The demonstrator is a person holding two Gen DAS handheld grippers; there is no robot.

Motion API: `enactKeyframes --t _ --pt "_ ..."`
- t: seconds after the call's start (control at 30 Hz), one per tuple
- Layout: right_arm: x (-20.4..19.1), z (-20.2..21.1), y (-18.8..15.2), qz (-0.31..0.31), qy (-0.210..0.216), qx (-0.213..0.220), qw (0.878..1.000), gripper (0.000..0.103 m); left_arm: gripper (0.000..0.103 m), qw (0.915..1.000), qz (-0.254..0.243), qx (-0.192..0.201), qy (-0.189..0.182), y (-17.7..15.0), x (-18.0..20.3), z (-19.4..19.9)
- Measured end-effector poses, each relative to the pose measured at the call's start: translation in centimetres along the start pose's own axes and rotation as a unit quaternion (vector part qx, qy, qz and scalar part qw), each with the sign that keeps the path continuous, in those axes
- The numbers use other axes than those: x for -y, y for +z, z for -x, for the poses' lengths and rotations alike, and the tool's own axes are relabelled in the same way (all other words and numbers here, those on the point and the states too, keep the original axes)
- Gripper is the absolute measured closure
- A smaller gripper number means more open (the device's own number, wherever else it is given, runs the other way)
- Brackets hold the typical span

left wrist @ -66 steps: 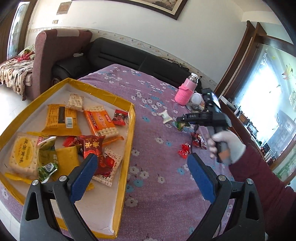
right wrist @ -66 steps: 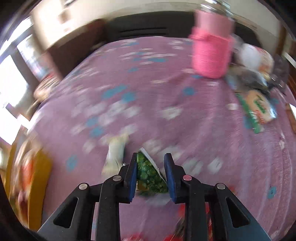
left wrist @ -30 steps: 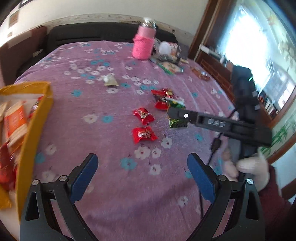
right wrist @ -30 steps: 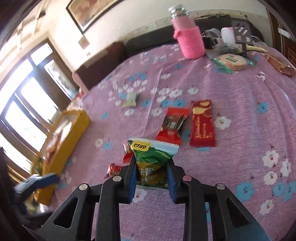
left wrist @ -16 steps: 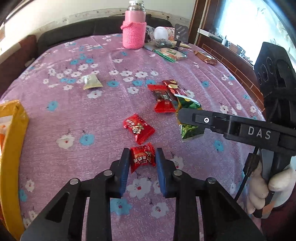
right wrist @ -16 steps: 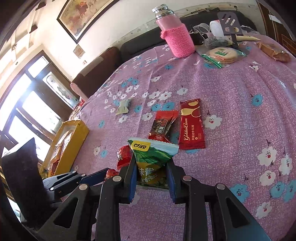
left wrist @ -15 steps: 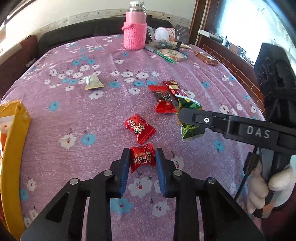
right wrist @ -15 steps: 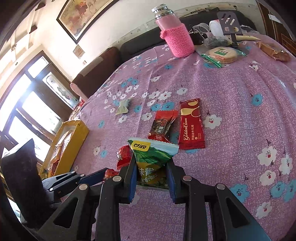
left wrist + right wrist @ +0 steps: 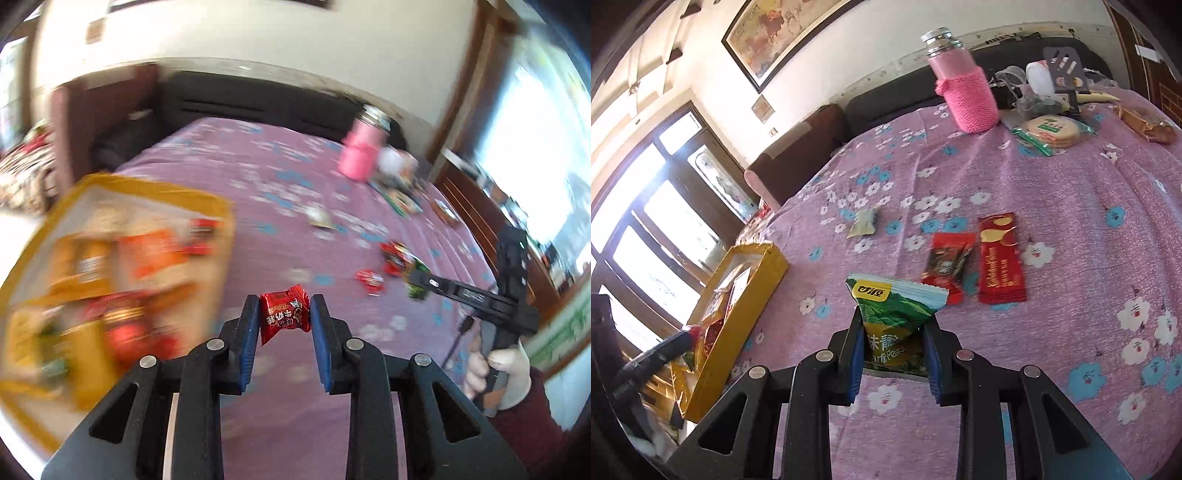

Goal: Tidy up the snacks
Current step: 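Carry the red candy and green pouch into the tray and release both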

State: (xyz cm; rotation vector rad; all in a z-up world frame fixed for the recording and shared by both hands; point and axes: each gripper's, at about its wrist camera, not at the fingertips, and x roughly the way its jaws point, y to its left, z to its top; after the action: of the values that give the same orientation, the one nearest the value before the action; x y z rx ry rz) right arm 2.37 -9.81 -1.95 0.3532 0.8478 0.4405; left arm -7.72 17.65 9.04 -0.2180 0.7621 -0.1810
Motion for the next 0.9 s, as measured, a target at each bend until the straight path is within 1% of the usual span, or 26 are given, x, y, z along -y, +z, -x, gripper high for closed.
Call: enactKeyframes --t 0.07,0.1,0.17,0.3,0.47,0.57,0.67,0.77,0.83,0.9 --pt "-1.6 -0.2 -0.1 0.000 0.024 -0.009 1.000 0.075 0.078 0.9993 0.030 0.011 0.019 -0.5 -3.2 1.8" --pt "-3.0 -0.3 -0.3 0.003 0.038 -0.014 0.999 0.075 0.078 0.9984 0.046 0.016 0.030 -0.8 -4.9 2.5" --pt "-5.3 -0.9 -0.5 0.009 0.059 -0.025 0.998 0.075 0.078 0.9963 0.071 0.019 0.044 -1.5 -7.3 3.2" --pt "-12.1 -3.1 -1.1 0.046 0.100 -0.063 0.992 0.075 0.078 0.9932 0.103 0.010 0.054 -3.3 -10.7 3.7" --pt "-19.5 -6.0 -2.0 0.098 0.120 -0.096 0.983 0.075 0.078 0.9930 0.110 -0.003 0.042 -4.8 -12.0 3.0" --pt "-22.9 -7.6 -2.9 0.123 0.128 -0.115 0.977 0.075 0.078 0.9936 0.105 -0.008 0.042 -5.0 -12.0 2.9" --pt "-25.0 -9.1 -3.8 0.138 0.126 -0.133 0.973 0.075 0.076 0.9930 0.108 -0.008 0.048 -5.0 -12.3 2.6" --pt "-26.5 -10.7 -5.0 0.145 0.127 -0.156 0.969 0.075 0.073 0.9916 0.125 -0.004 0.034 -5.1 -13.0 2.9" --pt "-27.0 -11.2 -5.9 0.150 0.123 -0.161 0.968 0.073 0.067 0.9907 0.131 0.004 0.037 -5.1 -13.3 3.5" --pt "-27.4 -11.7 -6.6 0.152 0.116 -0.163 0.968 0.072 0.066 0.9897 0.137 0.016 0.038 -5.0 -13.6 4.3"
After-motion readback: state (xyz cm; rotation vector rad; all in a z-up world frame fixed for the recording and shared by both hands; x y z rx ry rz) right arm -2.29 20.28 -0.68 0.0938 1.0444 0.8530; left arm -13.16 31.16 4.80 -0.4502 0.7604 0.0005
